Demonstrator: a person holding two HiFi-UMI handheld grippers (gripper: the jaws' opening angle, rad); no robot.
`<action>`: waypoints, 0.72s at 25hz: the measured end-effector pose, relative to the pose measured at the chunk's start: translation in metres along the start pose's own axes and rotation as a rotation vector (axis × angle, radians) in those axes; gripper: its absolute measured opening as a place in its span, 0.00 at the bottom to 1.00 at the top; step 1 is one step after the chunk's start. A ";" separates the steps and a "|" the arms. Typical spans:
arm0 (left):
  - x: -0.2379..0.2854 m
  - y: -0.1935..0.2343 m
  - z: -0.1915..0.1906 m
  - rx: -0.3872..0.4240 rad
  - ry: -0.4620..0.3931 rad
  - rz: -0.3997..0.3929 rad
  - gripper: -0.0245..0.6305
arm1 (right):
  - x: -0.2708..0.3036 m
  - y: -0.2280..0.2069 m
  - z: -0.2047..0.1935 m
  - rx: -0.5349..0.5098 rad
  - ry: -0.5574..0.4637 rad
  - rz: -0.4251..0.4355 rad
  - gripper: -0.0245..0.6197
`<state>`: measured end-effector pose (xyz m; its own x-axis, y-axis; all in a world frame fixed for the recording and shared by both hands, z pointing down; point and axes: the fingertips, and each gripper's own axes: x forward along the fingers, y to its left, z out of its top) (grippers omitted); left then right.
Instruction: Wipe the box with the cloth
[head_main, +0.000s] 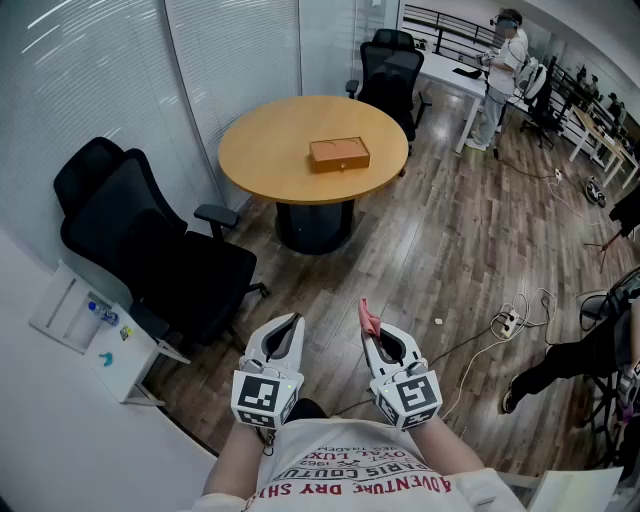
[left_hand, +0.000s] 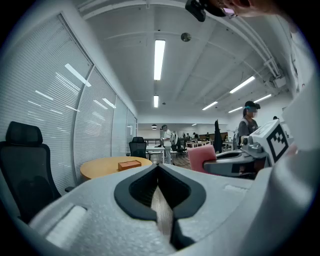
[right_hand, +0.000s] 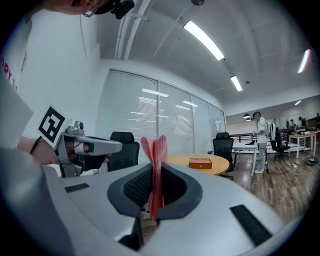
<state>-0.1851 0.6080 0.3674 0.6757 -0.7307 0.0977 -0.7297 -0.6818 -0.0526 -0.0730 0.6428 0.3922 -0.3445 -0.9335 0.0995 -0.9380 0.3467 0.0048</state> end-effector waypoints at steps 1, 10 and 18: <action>0.000 0.000 -0.001 -0.001 0.001 0.000 0.05 | 0.000 0.000 -0.001 0.001 0.001 0.001 0.08; 0.006 -0.003 -0.005 -0.002 0.018 0.001 0.05 | -0.001 -0.007 -0.007 0.005 0.012 0.000 0.08; 0.020 -0.009 -0.008 0.005 0.035 -0.013 0.05 | -0.001 -0.024 -0.012 0.038 0.012 -0.022 0.08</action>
<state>-0.1653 0.5997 0.3780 0.6810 -0.7201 0.1331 -0.7203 -0.6914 -0.0557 -0.0499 0.6366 0.4040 -0.3231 -0.9397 0.1118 -0.9463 0.3218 -0.0302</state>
